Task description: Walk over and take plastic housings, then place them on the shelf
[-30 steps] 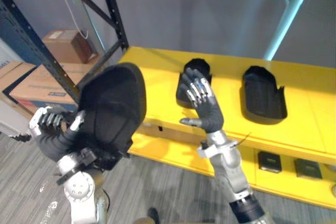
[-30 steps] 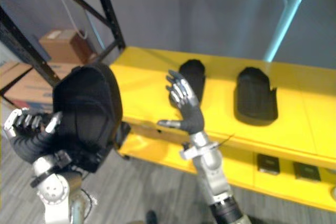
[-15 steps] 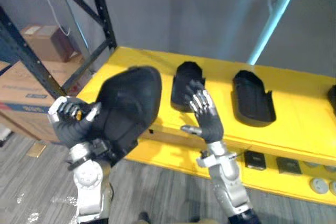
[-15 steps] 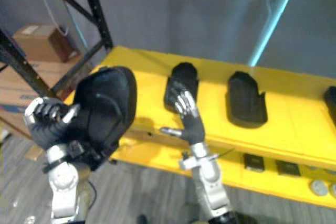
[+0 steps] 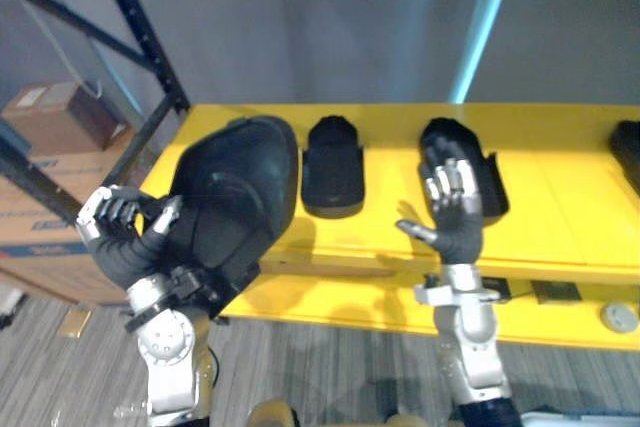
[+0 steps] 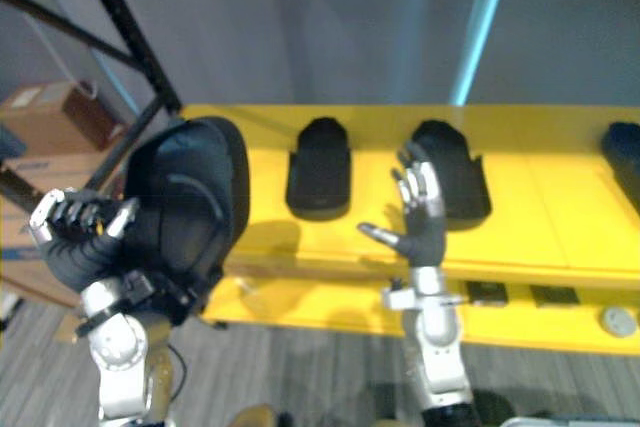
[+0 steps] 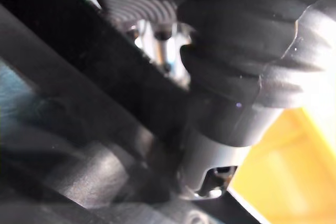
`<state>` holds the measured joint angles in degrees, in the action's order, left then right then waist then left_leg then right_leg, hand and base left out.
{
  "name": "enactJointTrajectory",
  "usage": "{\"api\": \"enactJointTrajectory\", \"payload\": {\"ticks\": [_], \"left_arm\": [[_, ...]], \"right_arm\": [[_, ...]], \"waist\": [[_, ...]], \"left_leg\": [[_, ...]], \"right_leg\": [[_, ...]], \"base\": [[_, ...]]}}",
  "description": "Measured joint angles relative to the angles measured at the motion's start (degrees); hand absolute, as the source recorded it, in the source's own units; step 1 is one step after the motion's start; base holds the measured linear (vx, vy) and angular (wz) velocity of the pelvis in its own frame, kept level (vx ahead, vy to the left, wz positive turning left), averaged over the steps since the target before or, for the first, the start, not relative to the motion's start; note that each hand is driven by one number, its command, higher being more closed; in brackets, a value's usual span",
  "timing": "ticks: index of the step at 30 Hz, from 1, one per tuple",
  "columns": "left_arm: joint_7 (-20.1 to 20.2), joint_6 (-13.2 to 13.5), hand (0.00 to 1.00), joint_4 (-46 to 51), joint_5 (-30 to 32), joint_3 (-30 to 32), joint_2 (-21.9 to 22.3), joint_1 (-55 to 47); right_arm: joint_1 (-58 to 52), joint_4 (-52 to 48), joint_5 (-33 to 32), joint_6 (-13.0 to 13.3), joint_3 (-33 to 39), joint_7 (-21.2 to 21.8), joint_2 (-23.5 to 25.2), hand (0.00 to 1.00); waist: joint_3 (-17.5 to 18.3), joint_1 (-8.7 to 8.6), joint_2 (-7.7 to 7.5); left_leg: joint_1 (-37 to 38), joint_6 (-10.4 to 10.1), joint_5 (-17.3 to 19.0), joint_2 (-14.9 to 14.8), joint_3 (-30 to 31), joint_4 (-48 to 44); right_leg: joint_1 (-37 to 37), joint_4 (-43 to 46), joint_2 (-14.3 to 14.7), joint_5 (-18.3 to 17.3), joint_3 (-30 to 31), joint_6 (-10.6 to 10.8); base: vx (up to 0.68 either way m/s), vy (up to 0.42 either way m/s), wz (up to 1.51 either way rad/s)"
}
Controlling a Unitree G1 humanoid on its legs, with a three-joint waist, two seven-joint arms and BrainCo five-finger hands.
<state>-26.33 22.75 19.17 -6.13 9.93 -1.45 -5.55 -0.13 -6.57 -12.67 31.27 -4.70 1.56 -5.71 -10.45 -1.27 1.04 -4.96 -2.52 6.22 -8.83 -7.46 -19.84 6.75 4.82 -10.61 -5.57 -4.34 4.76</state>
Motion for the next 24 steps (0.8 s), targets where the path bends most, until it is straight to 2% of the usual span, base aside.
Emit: {"api": "enactJointTrajectory", "payload": {"ticks": [1, 3, 4, 5, 6, 7, 8, 10, 11, 12, 14, 16, 18, 19, 21, 24], "left_arm": [[-0.32, 0.15, 1.00, -0.92, -0.07, 1.25, -0.43, 0.34], [-0.65, 0.36, 1.00, -3.06, -0.10, 2.47, -0.39, 1.28], [-0.83, 0.28, 1.00, -4.25, -0.17, 2.48, -0.45, 1.87], [-0.96, -0.09, 1.00, -5.29, -0.25, 2.75, -1.09, 3.12], [-1.46, -0.72, 1.00, -5.35, -0.32, 3.11, -2.33, 3.91], [-1.56, -1.38, 1.00, -5.32, -0.31, 3.53, -3.13, 4.26], [-1.56, -3.31, 1.00, -5.37, -0.50, 4.01, -4.33, 5.22], [-1.67, -5.60, 1.00, -5.34, -0.59, 5.25, -5.14, 5.79], [-2.29, -6.90, 1.00, -5.37, -0.69, 5.82, -5.25, 6.07], [-2.51, -7.38, 1.00, -5.55, -0.74, 5.95, -5.38, 6.16], [-4.06, -9.60, 1.00, -8.89, -2.62, 6.25, -6.62, 8.78], [-5.03, -10.82, 1.00, -11.96, -4.83, 7.15, -7.20, 11.40], [-6.52, -11.05, 1.00, -15.38, -7.62, 7.42, -7.13, 14.57], [-7.44, -11.54, 1.00, -17.72, -9.89, 7.40, -7.12, 16.88], [-9.01, -11.79, 1.00, -21.06, -13.27, 7.61, -7.15, 20.19], [-10.92, -12.11, 1.00, -28.63, -16.57, 8.02, -7.21, 26.51]], "right_arm": [[0.41, -0.10, -0.09, 0.03, 0.00, 0.85, -1.26, 0.00], [0.38, -0.15, -1.44, -0.08, -0.27, 2.39, -2.80, 0.00], [0.19, -0.16, -2.42, -0.12, -0.48, 2.59, -3.30, 0.00], [-0.12, 0.26, -2.52, -0.26, -0.85, 2.59, -2.40, 0.00], [-0.71, 0.23, -2.73, -0.35, -2.43, 2.62, -0.40, 0.00], [-0.87, 0.21, -3.02, -0.35, -3.56, 2.62, 0.57, 0.00], [-0.94, 0.21, -3.54, -0.54, -5.95, 2.69, 2.29, 0.00], [-0.93, 0.16, -3.50, -0.74, -9.20, 2.95, 4.05, 0.00], [-0.92, 0.13, -3.45, -1.19, -11.18, 3.16, 4.58, 0.00], [-0.89, 0.13, -3.44, -1.59, -12.04, 3.19, 4.72, 0.00], [-0.94, 0.20, -3.36, -3.90, -14.91, 3.16, 4.83, 0.00], [-0.99, 0.50, -3.39, -5.33, -16.74, 3.27, 4.65, 0.00], [-1.58, 0.80, -3.45, -6.41, -17.10, 3.41, 3.85, 0.00], [-1.84, 1.67, -3.51, -7.28, -17.19, 3.47, 3.21, 0.00], [-1.91, 2.96, -3.54, -8.46, -17.54, 3.59, 2.55, 0.00], [-1.97, 2.90, -4.35, -10.32, -20.01, 4.48, 2.41, 0.00]], "waist": [[0.36, -0.64, 0.60], [1.39, -1.35, 2.48], [2.34, -1.87, 4.01], [2.33, -2.08, 2.47], [2.68, -1.70, 0.28], [2.78, -1.38, -0.62], [2.97, -1.07, -1.88], [3.54, -1.00, -2.81], [4.08, -1.00, -3.60], [4.19, -1.00, -3.77], [4.68, -1.06, -3.48], [5.65, -1.08, -3.15], [5.83, -1.47, -1.70], [6.12, -2.07, -0.62], [6.46, -2.55, 0.44], [6.58, -2.84, 0.50]], "left_leg": [[0.33, -1.15, -0.78, -0.40, 0.95, 2.73], [1.64, -1.74, -3.37, -0.65, 0.85, 6.03], [3.54, -5.76, -1.41, -0.32, 0.56, 8.14], [4.82, -5.78, -1.44, 1.81, 0.02, 9.35], [5.71, -4.99, -1.78, 3.70, -1.18, 11.20], [5.91, -4.74, -1.93, 4.10, -1.65, 11.81], [5.85, -4.59, -1.95, 4.16, -2.09, 12.01], [6.08, -4.52, -1.91, 4.18, -2.48, 12.70], [6.58, -4.50, -1.91, 4.10, -2.75, 13.54], [6.77, -4.50, -1.91, 3.98, -2.87, 13.73], [6.80, -4.68, -2.13, 3.46, -3.09, 14.64], [6.85, -5.01, -2.99, 3.36, -4.16, 16.33], [6.93, -5.15, -4.05, 3.24, -4.21, 17.97], [7.10, -5.45, -4.66, 2.72, -4.19, 18.97], [8.42, -5.90, -5.73, 1.44, -4.32, 20.88], [9.25, -6.32, -6.30, 0.11, -5.24, 21.81]], "right_leg": [[-1.74, 1.59, -1.03, -0.71, 1.79, 1.25], [-2.67, 2.95, -2.27, -1.42, 4.09, 4.07], [-2.26, 2.58, -2.60, -1.25, 4.73, 6.25], [-1.31, 2.25, -5.03, -0.79, 4.78, 6.79], [-1.56, 1.31, -6.98, 0.63, 3.45, 6.49], [-1.60, 0.73, -7.43, 1.66, 2.52, 6.48], [-1.60, -0.39, -7.46, 3.96, 0.76, 6.46], [-1.69, -1.00, -7.09, 5.95, -2.55, 6.66], [-1.69, -1.23, -6.93, 6.27, -3.82, 6.54], [-1.65, -1.38, -6.81, 6.37, -3.96, 6.41], [-1.75, -1.74, -6.23, 6.42, -6.64, 6.32], [-2.48, -2.92, -5.95, 6.43, -6.88, 6.30], [-2.73, -3.57, -5.59, 6.59, -7.14, 6.22], [-2.81, -3.64, -4.97, 6.93, -7.70, 5.78], [-2.74, -3.68, -3.49, 7.72, -8.15, 4.73], [-2.79, -3.94, -2.09, 8.22, -8.20, 4.05]], "base": [[0.01, 0.269, -0.83], [0.05, 0.374, -0.62], [0.12, 0.431, -0.30], [0.14, 0.468, -0.27], [0.10, 0.281, -0.19], [0.08, 0.226, -0.25], [0.06, 0.131, -0.16], [0.05, 0.072, -0.10], [0.04, 0.031, -0.09], [0.02, -0.019, -0.07], [0.01, -0.049, -0.06], [0.00, -0.057, -0.17], [0.01, -0.053, -0.05], [0.00, -0.045, 0.07], [0.00, -0.061, -0.07], [-0.03, -0.056, -0.15]]}}
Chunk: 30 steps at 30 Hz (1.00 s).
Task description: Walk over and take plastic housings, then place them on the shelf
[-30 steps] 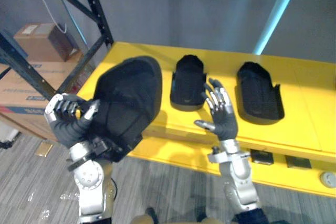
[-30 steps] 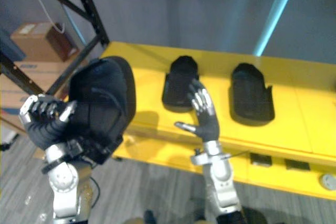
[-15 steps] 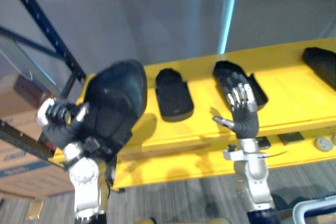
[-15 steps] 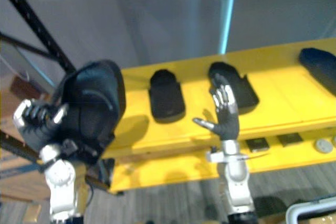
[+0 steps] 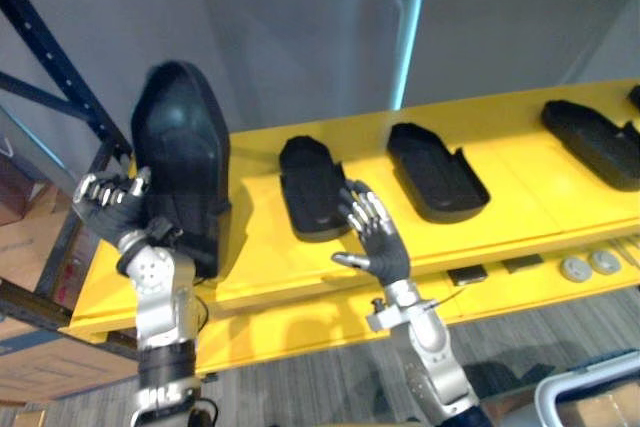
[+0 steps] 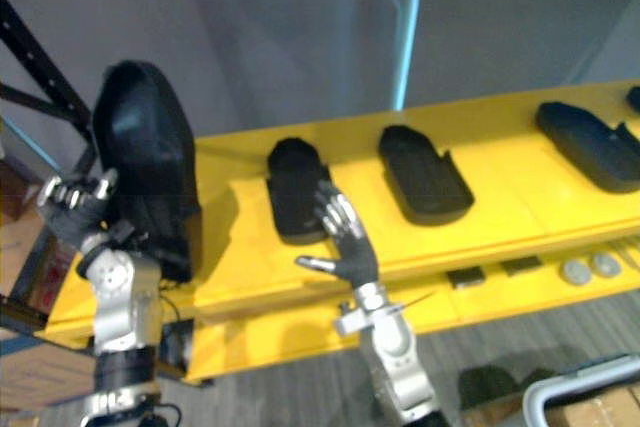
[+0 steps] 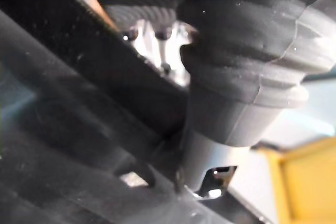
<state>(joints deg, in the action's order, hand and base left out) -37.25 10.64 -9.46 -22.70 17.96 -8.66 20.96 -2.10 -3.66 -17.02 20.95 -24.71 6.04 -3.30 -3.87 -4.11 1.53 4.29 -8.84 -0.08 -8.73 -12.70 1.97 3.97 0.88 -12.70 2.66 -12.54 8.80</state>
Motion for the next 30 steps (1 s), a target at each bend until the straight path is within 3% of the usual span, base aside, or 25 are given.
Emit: {"api": "enactJointTrajectory", "payload": {"ticks": [5, 11, 17, 24, 30], "left_arm": [[-4.88, -1.46, 1.00, -7.74, 0.06, 1.64, -1.58, 5.99], [-12.45, -5.32, 1.00, -16.59, 0.12, 3.27, -6.45, 13.13], [-17.01, -9.09, 1.00, -25.69, 0.06, 3.44, -9.28, 16.40], [-17.75, -13.99, 1.00, -30.78, -1.69, 4.44, -13.85, 19.26], [-15.88, -16.17, 1.00, -34.76, -1.62, 5.49, -15.84, 20.20]], "right_arm": [[-1.33, -0.04, -3.01, -3.82, -3.48, 1.45, -0.05, 0.00], [-4.08, -0.55, -3.55, -4.74, -5.74, 1.37, -0.62, 0.00], [-4.39, -1.40, -3.54, -5.77, -7.88, -0.20, -3.36, 0.00], [-4.39, -3.53, -3.53, -5.77, -8.07, -1.38, -4.06, 0.00], [-4.38, -4.37, -3.59, -5.77, -8.17, -2.52, -4.84, 0.00]], "waist": [[-0.07, -0.90, 0.11], [-0.34, -2.46, 0.60], [-0.52, -2.75, 0.71], [-3.69, -2.73, 0.62], [-5.54, -2.76, 0.72]], "left_leg": [[-0.31, -0.09, -0.46, 0.07, -0.41, 0.11], [-0.35, -0.23, -1.89, -0.15, -0.50, 1.73], [-1.31, -0.24, -1.91, -0.17, -0.31, 1.33], [-1.92, -0.13, -1.78, -0.29, -0.24, 0.21], [-2.43, 0.10, -1.61, -0.44, -0.28, -0.60]], "right_leg": [[0.08, -1.69, 0.11, 0.07, -0.22, 0.01], [-0.62, -1.74, 0.57, 0.17, -0.27, 0.19], [-0.96, -2.48, 0.59, 0.42, -0.13, 0.63], [-1.00, -2.46, 0.62, 0.41, -0.06, 0.62], [-1.65, -1.81, 0.65, 0.36, 0.26, 0.59]], "base": [[-0.05, -0.021, -0.07], [-0.05, -0.011, 0.01], [-0.01, 0.000, 0.01], [0.00, 0.001, 0.00], [-0.01, 0.002, -0.01]]}}
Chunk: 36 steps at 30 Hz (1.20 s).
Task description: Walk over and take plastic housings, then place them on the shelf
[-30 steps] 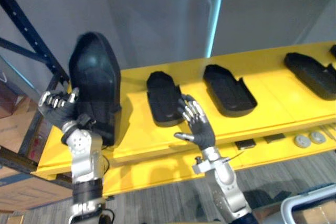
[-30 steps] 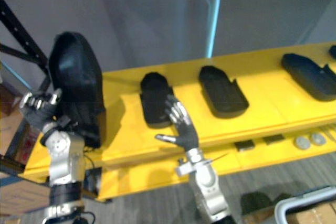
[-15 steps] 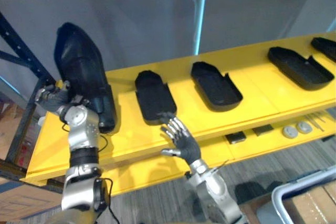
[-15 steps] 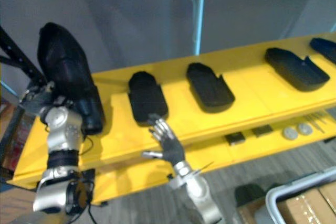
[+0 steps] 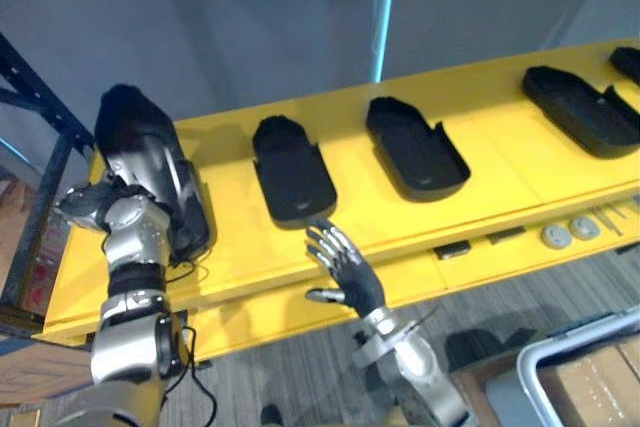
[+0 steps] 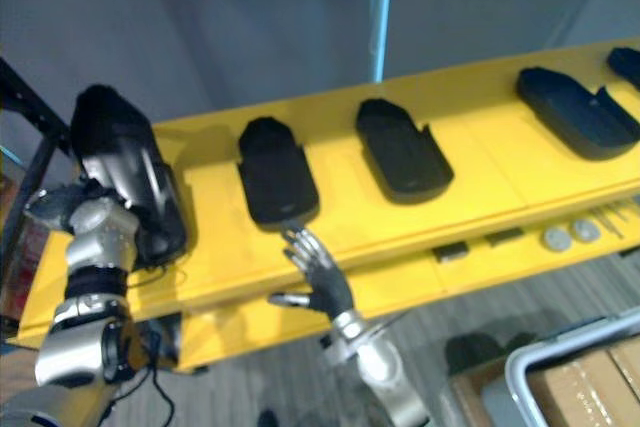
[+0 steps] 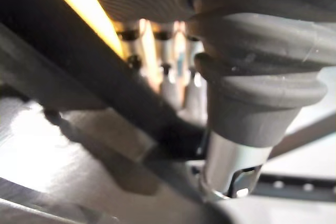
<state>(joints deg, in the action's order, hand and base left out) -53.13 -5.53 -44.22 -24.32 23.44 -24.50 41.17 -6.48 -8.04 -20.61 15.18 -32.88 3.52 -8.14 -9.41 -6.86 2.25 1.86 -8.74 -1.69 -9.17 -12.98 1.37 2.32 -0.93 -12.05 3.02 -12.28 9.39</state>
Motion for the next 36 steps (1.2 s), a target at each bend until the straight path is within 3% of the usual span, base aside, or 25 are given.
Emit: {"api": "enactJointTrajectory", "payload": {"ticks": [8, 14, 15, 18, 22, 24, 30, 33, 36], "left_arm": [[2.48, -2.31, 1.00, -7.26, -0.04, 0.66, -4.56, 4.38], [4.76, -2.60, 1.00, -11.45, -0.42, 0.45, -6.64, 6.74], [4.91, -2.56, 0.00, -11.46, -0.45, 0.44, -6.96, 6.86], [5.84, -0.17, 0.00, -11.49, -1.98, 0.00, -7.32, 7.46], [7.30, 6.75, 0.00, -10.93, -2.16, -3.18, -9.73, 9.69], [8.74, 10.15, 0.00, -7.08, 1.05, -6.62, -11.52, 11.15], [11.32, 16.03, 0.00, 0.82, 7.27, -9.97, -10.92, 9.15], [12.40, 19.24, 0.00, 10.13, 9.99, -10.34, -10.24, 4.10], [14.33, 22.17, 0.00, 24.58, 14.13, -10.12, -6.98, -3.06]], "right_arm": [[0.14, -1.20, -1.13, -0.21, 0.00, -0.12, -1.49, 0.00], [0.82, -3.41, -2.29, -0.25, 0.14, -0.08, -2.47, 0.00], [0.96, -3.68, -2.38, -0.25, 0.21, -0.08, -2.69, 0.00], [1.27, -4.21, -2.29, -0.18, 0.19, -0.07, -2.82, 0.00], [0.80, -4.41, -2.29, 1.02, 0.35, -0.08, -2.80, 0.00], [-0.09, -4.55, -2.29, 2.35, 1.58, 0.16, -2.70, 0.00], [-1.25, -4.65, -2.31, 5.14, 4.41, 0.19, -2.59, 0.00], [-1.62, -5.42, -0.75, 6.58, 6.31, -0.95, -1.80, 0.00], [-3.39, -9.39, 0.77, 7.46, 9.67, -2.34, -0.33, 0.00]], "waist": [[-4.04, -0.26, 0.12], [-5.52, -0.54, 0.26], [-5.97, -0.57, 0.26], [-6.95, -0.59, 0.40], [-7.08, -1.03, 0.39], [-7.07, -1.36, 0.37], [-6.93, -2.02, 0.27], [-6.73, -1.79, 0.27], [-3.67, -1.01, 0.32]], "left_leg": [[-2.29, 0.12, 0.27, -0.22, -0.32, -1.87], [-3.97, 0.20, 0.18, -0.21, -0.86, -2.30], [-3.97, 0.20, 0.18, -0.21, -1.10, -2.37], [-3.97, 0.20, 0.19, -0.21, -1.38, -2.49], [-3.85, 0.22, 0.22, -0.21, -1.56, -2.50], [-3.55, 0.22, 0.22, -0.21, -1.76, -2.40], [-0.61, 0.20, 0.23, -0.28, -2.60, -1.28], [0.93, -0.01, 0.08, -0.23, -2.96, 0.19], [1.55, -0.24, -0.10, -0.14, -3.02, 1.62]], "right_leg": [[-3.49, 2.99, -0.18, -0.35, 1.48, -0.17], [-6.22, 4.60, -0.32, -0.63, 2.45, -0.31], [-6.33, 4.63, -0.34, -0.63, 2.64, -0.31], [-6.38, 4.65, -0.34, -0.65, 2.80, -0.33], [-6.41, 4.70, -0.34, -0.73, 3.00, -0.35], [-6.29, 4.70, -0.34, -0.73, 3.19, -0.34], [-3.84, 3.68, -0.10, -0.62, 3.62, -0.18], [-2.57, 2.63, 0.10, -0.31, 3.35, 0.18], [-2.14, 1.85, 0.23, -0.28, 2.90, 0.21]], "base": [[-0.04, 0.008, -0.05], [0.00, 0.002, -0.03], [0.00, 0.004, -0.08], [0.00, 0.001, -0.02], [0.00, 0.000, 0.00], [-0.01, 0.003, -0.04], [0.00, 0.001, -0.07], [0.00, 0.000, -0.02], [0.07, 0.002, 0.02]]}}
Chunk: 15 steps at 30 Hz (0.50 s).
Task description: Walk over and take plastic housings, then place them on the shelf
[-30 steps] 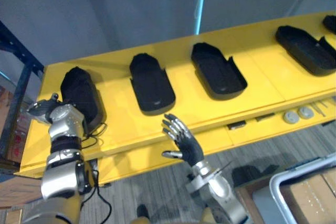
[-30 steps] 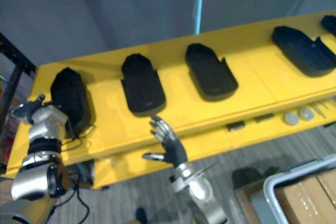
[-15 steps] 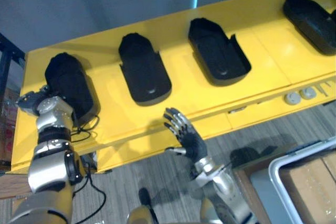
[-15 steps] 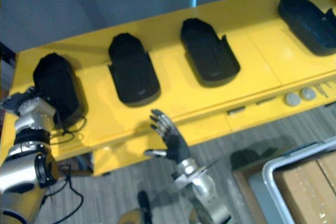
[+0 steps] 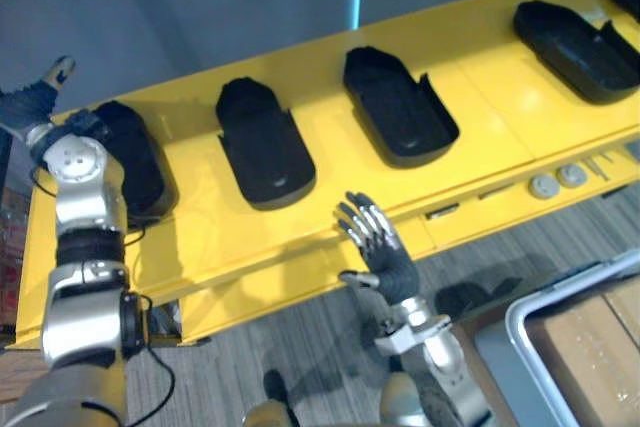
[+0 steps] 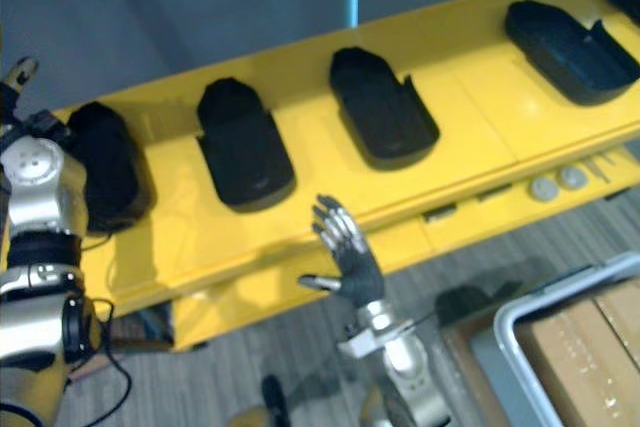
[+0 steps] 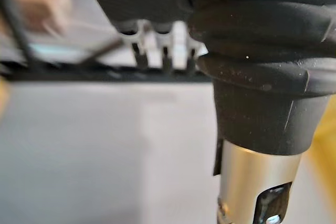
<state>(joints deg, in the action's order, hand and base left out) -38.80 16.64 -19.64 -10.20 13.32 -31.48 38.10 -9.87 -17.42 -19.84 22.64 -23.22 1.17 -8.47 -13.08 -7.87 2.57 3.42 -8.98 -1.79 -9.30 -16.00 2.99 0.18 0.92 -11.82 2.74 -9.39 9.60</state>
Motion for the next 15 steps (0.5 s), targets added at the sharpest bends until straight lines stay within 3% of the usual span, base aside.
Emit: {"api": "enactJointTrajectory", "payload": {"ticks": [5, 7, 11, 15], "left_arm": [[6.66, 2.18, 0.00, 33.12, 4.76, -1.26, 9.69, -16.81], [9.15, 2.13, 0.00, 40.30, 6.06, -1.65, 12.65, -22.94], [9.96, 2.21, 0.00, 47.37, 10.51, -0.92, 15.77, -32.54], [6.45, 4.49, 0.00, 52.64, 12.64, 3.55, 21.04, -42.95]], "right_arm": [[1.64, -4.89, 0.93, 2.79, 5.83, -0.80, 0.38, 0.00], [3.12, -4.88, 0.57, 2.83, 7.53, -1.51, 0.34, 0.00], [5.35, -4.76, 0.47, 2.82, 9.66, -3.04, 0.33, 0.00], [6.95, -3.98, 2.78, 2.80, 9.80, -4.32, 0.14, 0.00]], "waist": [[5.29, 0.84, 0.28], [6.63, 1.86, 0.67], [7.74, 4.42, 0.87], [10.24, 6.35, 1.09]], "left_leg": [[2.65, -0.09, -0.02, 0.13, 1.25, 1.51], [2.57, -0.10, -0.02, 0.10, 1.63, 1.52], [2.42, -0.17, -0.09, 0.19, 3.38, 1.54], [1.07, 0.00, -0.65, 0.22, 6.64, 1.94]], "right_leg": [[3.84, -1.41, 0.00, 0.00, -2.21, 0.00], [4.39, -1.55, 0.00, 0.00, -3.60, 0.01], [6.09, -2.64, -0.04, -0.10, -5.87, 0.10], [7.77, -2.83, -0.03, -1.75, -9.54, 0.45]], "base": [[0.08, 0.003, 0.13], [0.02, -0.004, 0.22], [-0.06, -0.012, 0.26], [-0.09, -0.023, 0.36]]}}
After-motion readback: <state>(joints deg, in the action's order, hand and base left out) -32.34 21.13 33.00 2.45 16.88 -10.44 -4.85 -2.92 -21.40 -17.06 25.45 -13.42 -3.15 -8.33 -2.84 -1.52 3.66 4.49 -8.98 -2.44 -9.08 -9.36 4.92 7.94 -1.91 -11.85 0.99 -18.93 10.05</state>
